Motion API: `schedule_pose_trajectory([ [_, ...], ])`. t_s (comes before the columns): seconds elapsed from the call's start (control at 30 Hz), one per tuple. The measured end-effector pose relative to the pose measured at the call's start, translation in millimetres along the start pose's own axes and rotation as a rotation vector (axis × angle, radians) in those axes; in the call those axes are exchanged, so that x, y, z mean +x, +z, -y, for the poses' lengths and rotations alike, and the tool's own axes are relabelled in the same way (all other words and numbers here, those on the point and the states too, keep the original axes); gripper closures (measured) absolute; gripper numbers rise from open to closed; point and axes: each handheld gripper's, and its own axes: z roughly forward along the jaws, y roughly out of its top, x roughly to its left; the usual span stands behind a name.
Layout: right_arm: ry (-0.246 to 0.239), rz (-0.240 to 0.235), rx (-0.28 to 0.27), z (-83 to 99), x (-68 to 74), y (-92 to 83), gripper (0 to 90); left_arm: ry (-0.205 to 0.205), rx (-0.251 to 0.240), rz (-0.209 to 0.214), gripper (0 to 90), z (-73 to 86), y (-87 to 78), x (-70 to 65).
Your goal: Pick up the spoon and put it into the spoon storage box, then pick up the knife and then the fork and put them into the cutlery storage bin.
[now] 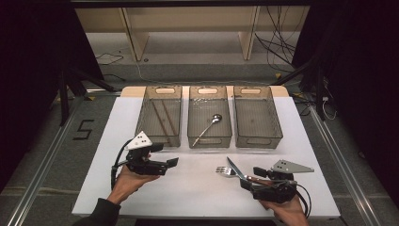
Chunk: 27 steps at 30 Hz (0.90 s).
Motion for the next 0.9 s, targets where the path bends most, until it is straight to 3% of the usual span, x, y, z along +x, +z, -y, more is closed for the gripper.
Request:
schedule_pose_trajectory([
  [0.23, -0.002, -0.001, 0.003, 0.3, 0.6, 0.3, 25.9, 0.019, -0.004, -0.002, 15.6, 13.6, -4.2, -1.0],
  [0.57, -0.009, 0.012, 0.025, 0.1, -0.1, 1.2, 25.8, -0.005, -0.024, -0.015, 15.6, 25.0, -10.0, 0.2],
  [0.77, -0.028, 0.048, 0.072, -2.5, -1.9, 0.1, 25.8, -0.001, -0.029, -0.017, 15.6, 29.7, -12.5, -0.6],
  [0.9, -0.065, 0.091, 0.14, -8.0, -2.0, -0.7, 26.1, -0.002, -0.033, -0.02, 15.6, 34.3, -13.8, -1.0],
])
